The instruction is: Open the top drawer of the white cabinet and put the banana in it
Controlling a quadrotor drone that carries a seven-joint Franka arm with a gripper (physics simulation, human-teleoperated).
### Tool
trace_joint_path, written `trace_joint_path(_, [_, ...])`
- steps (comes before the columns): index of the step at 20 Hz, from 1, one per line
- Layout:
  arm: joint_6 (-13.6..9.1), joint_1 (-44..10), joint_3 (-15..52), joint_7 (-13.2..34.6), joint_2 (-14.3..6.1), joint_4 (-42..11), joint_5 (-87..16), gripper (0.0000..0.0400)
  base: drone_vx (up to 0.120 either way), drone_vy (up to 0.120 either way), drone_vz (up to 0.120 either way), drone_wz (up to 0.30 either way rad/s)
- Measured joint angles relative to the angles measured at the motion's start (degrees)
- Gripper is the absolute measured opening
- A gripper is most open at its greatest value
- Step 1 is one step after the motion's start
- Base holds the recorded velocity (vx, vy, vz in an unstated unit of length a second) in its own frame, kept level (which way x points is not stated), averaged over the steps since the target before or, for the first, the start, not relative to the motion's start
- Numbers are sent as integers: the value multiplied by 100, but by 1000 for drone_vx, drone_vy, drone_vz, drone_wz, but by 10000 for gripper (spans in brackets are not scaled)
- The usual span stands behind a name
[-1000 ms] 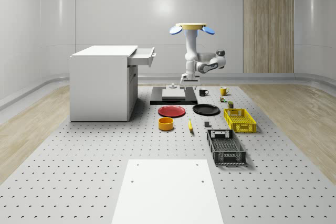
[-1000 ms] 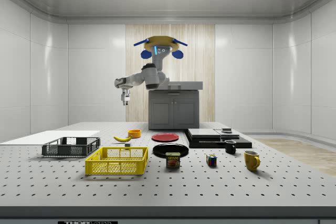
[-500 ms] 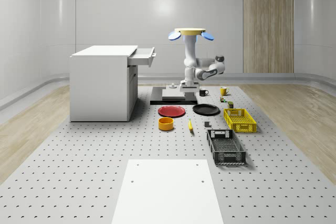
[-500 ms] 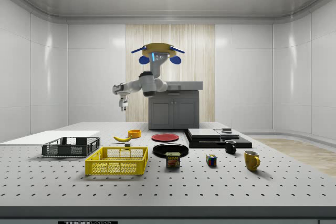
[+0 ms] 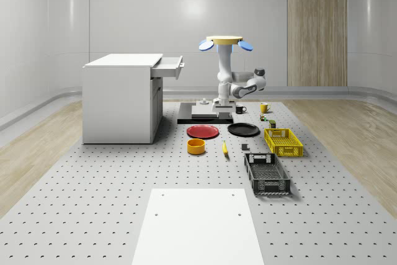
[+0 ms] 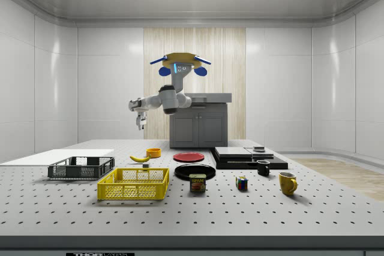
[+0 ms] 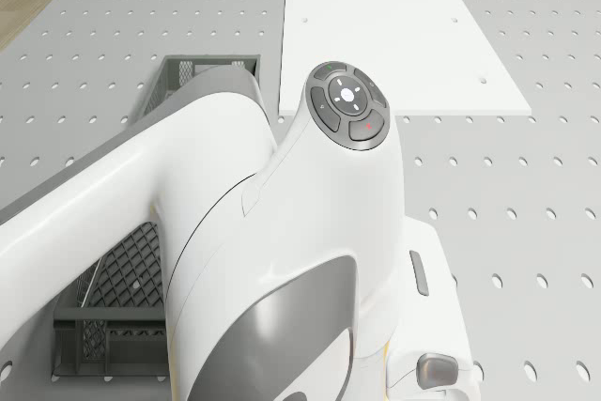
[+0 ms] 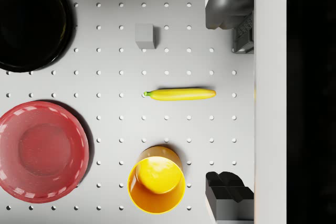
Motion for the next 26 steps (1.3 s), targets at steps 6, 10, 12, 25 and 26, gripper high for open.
trace_joint_path(6, [13,2,-1,-1,-15,0,-6,400,0,0,-120,0])
trace_joint_path(10, [21,3,-1,-2,-23,1,-9,400,0,0,-120,0])
trace_joint_path(12, [25,3,-1,-2,-27,1,-11,400,0,40,-120,0])
trace_joint_path(25, [46,7,5,-4,-47,2,-12,400,-15,9,-117,0])
trace_joint_path(26, [57,10,32,-5,-48,5,12,400,0,0,0,0])
